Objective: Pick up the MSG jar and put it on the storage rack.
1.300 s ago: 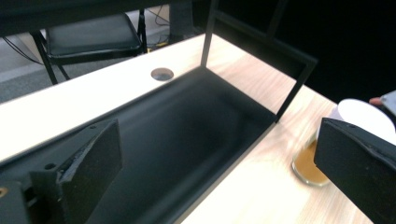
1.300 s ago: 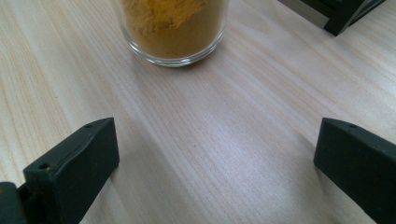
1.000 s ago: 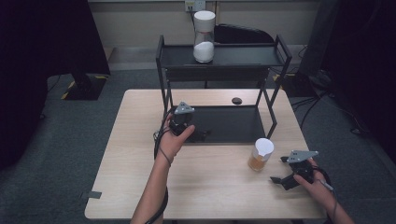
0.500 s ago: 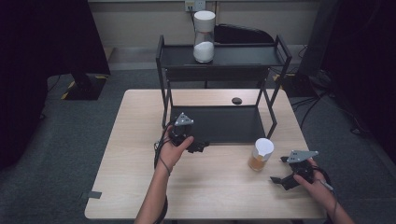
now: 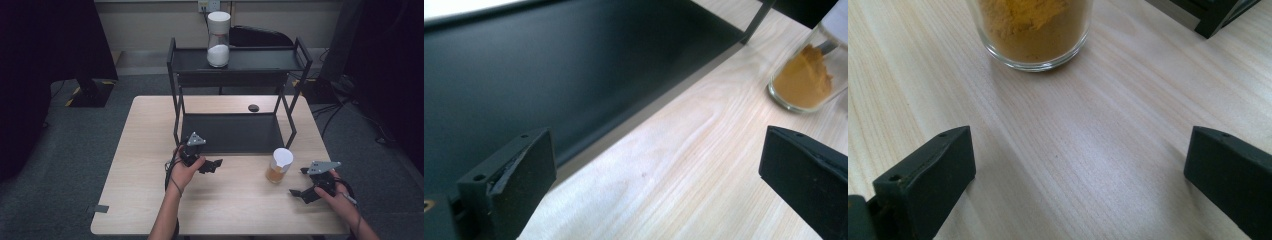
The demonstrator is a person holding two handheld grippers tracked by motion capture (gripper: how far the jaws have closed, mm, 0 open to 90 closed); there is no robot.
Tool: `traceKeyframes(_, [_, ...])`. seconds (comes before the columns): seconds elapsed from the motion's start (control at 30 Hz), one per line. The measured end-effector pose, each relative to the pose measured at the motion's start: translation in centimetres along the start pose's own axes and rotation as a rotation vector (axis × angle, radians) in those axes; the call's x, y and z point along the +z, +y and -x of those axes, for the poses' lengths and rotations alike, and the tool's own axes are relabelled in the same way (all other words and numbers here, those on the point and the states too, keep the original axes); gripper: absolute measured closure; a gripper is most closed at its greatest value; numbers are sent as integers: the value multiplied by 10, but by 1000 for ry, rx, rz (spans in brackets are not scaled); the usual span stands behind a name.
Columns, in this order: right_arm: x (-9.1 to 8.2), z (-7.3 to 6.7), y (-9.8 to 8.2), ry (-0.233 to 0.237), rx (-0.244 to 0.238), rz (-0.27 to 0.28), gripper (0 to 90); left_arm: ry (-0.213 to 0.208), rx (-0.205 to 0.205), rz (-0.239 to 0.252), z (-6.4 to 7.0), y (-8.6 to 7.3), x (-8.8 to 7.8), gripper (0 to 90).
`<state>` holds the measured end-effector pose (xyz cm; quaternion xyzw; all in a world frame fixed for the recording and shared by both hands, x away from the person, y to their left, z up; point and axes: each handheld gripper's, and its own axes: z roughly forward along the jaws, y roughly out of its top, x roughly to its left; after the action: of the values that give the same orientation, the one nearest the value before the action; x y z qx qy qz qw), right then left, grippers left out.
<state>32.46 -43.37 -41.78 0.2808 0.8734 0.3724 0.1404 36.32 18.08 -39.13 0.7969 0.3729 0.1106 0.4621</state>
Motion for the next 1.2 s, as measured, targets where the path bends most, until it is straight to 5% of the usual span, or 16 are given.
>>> traceKeyframes(0.4, [0,0,0,0,0,0,0,8,-31,-21,2,-27,6,13])
traceKeyframes(1.2, [0,0,0,-1,1,0,0,97,62,-112,31,-44,5,19])
